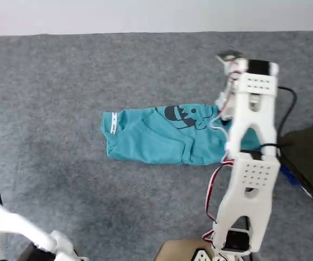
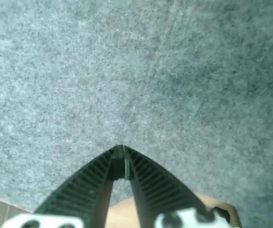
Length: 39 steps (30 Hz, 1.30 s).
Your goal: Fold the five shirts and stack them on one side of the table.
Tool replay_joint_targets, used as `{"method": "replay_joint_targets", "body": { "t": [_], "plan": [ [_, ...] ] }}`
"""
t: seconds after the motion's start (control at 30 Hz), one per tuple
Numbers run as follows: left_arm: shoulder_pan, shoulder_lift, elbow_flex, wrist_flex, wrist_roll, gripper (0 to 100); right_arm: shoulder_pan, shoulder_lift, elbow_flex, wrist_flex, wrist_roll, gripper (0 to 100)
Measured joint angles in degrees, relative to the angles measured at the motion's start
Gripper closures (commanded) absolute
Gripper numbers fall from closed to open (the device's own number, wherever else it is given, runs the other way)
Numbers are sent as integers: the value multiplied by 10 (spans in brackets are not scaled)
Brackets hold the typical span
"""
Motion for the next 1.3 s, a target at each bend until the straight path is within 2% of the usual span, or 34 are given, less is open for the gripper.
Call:
{"method": "replay_joint_targets", "body": {
  "t": [0.17, 0.57, 0.83, 1.13, 1.2, 1.3],
  "plan": [
    [23, 0, -25, 11, -2, 992, -91, -27, 0, 0, -11, 988],
    [24, -1, -26, 12, -2, 992, -302, -31, 0, -21, -14, 988],
    [24, -1, -26, 12, -2, 992, -366, -31, 0, -89, -14, 988],
    [24, -1, -26, 12, -2, 992, -408, -12, 0, -114, -14, 982],
    [24, -1, -26, 12, -2, 992, -412, -9, 0, -126, -11, 939],
    [24, -1, -26, 12, -2, 992, -420, -9, 0, -135, 8, 823]
  ]
}}
